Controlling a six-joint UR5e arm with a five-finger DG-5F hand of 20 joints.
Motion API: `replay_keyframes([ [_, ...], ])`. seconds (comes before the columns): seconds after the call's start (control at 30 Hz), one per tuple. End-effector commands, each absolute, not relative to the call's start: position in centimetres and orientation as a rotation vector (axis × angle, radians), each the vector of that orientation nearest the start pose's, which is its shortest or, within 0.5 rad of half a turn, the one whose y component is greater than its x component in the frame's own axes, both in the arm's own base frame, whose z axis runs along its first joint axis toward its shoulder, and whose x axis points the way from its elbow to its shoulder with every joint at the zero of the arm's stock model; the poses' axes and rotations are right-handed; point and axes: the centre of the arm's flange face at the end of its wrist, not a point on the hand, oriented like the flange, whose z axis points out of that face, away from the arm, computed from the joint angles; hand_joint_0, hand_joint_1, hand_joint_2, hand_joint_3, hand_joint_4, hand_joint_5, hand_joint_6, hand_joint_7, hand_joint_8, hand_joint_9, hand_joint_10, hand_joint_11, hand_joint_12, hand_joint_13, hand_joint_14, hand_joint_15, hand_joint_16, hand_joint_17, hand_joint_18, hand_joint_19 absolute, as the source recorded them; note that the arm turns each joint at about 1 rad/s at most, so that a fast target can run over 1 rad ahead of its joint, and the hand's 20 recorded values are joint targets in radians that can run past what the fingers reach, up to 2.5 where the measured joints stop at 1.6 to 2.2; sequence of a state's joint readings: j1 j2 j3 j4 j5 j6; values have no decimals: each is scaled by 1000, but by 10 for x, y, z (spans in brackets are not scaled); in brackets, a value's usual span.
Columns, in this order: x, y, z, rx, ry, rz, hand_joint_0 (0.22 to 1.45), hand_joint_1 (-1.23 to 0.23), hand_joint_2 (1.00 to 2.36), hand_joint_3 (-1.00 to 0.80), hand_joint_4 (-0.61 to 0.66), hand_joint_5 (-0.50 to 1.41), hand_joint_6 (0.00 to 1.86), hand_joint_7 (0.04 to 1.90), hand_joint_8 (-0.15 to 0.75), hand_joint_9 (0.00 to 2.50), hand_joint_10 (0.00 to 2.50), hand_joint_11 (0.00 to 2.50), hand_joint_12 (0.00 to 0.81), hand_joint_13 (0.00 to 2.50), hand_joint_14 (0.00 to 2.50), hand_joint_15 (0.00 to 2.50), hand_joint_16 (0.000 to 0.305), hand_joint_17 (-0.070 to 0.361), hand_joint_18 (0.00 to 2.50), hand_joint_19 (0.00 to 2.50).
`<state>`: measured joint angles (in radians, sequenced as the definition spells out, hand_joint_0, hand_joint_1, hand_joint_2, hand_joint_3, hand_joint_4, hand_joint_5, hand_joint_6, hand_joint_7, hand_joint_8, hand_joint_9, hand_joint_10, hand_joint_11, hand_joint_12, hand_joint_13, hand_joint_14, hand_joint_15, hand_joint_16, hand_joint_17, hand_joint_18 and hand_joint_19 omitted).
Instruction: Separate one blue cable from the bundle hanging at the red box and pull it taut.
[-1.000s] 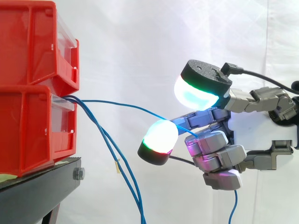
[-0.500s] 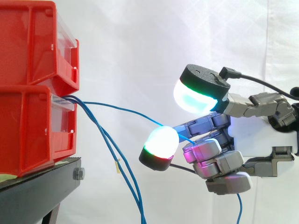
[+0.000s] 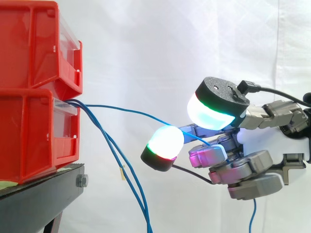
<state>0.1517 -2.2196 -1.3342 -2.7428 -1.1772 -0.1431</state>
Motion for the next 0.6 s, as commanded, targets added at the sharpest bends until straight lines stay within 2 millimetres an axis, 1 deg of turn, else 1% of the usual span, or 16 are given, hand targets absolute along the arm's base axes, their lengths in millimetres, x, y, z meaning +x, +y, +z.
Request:
replay_keyframes([
  [0.0, 725, -62, 243, 1227, 1119, 913, 462, -952, 1000, -500, 7, -228, 500, 1163, 209, 43, 2500, 1036, 459, 1191, 2500, 917, 68, 152, 1835, 1685],
  [0.03, 725, -62, 243, 1227, 1119, 913, 462, -953, 1000, -500, -2, -229, 500, 1155, 205, 71, 2500, 1060, 457, 1220, 2500, 906, 67, 150, 1874, 1701],
  [0.1, 725, -60, 243, 1226, 1121, 914, 446, -945, 1000, -500, -5, -231, 501, 1132, 206, 153, 2500, 1090, 459, 1292, 2500, 843, 71, 159, 1950, 1569],
  [0.13, 725, -62, 243, 1227, 1119, 913, 445, -944, 1000, -500, -10, -230, 501, 1132, 206, 175, 2500, 1098, 462, 1307, 2500, 846, 71, 159, 1956, 1553],
  [0.17, 725, -60, 243, 1226, 1121, 914, 439, -932, 1000, -500, -5, -231, 501, 1121, 203, 215, 2450, 1118, 458, 1336, 2500, 802, 71, 160, 2009, 1597],
  [0.2, 725, -60, 243, 1226, 1121, 914, 430, -923, 1000, -500, 2, -233, 501, 1106, 208, 233, 2424, 1084, 463, 1369, 2500, 741, 72, 163, 2050, 1544],
  [0.23, 725, -60, 240, 1228, 1124, 911, 427, -915, 1000, -500, 4, -234, 501, 1104, 208, 245, 2398, 1069, 461, 1377, 2500, 722, 218, 163, 2057, 1543],
  [0.27, 726, -61, 237, 1229, 1127, 909, 414, -889, 1000, -500, 15, -234, 501, 1095, 216, 294, 2288, 1085, 465, 1407, 2500, 724, 220, 165, 2093, 1497],
  [0.33, 726, -60, 234, 1229, 1129, 909, 405, -853, 1000, -500, 39, -236, 501, 1084, 219, 326, 2203, 1063, 474, 1431, 2500, 676, 223, 167, 2149, 1474],
  [0.37, 727, -59, 232, 1228, 1129, 911, 394, -786, 1000, -500, 82, -240, 501, 1077, 235, 357, 2060, 1097, 491, 1449, 2500, 744, 230, 172, 2177, 1462],
  [0.4, 727, -59, 232, 1227, 1128, 912, 394, -782, 1000, -500, 85, -240, 501, 1076, 238, 352, 1991, 1118, 495, 1432, 2500, 798, 229, 172, 2184, 1455],
  [0.43, 728, -59, 233, 1225, 1124, 913, 393, -761, 1000, -500, 99, -244, 501, 1076, 241, 305, 2005, 1125, 498, 1394, 2500, 809, 78, 176, 2196, 1508],
  [0.47, 728, -59, 233, 1224, 1125, 912, 385, -745, 1000, -500, 100, -249, 501, 1069, 269, 237, 2106, 1087, 504, 1371, 2500, 796, 79, 177, 2199, 1427],
  [0.5, 727, -58, 232, 1222, 1129, 906, 384, -733, 1000, -500, 118, -258, 502, 1051, 328, 131, 2264, 1078, 524, 1308, 2500, 770, 78, 175, 2196, 1459],
  [0.53, 727, -59, 233, 1223, 1128, 905, 384, -731, 1000, -500, 120, -258, 502, 1050, 335, 131, 2268, 1092, 525, 1308, 2500, 775, 78, 175, 2192, 1491],
  [0.57, 727, -59, 232, 1223, 1132, 902, 378, -704, 1000, -500, 138, -261, 502, 1047, 360, 93, 2343, 1112, 533, 1295, 2500, 765, 79, 177, 2196, 1489],
])
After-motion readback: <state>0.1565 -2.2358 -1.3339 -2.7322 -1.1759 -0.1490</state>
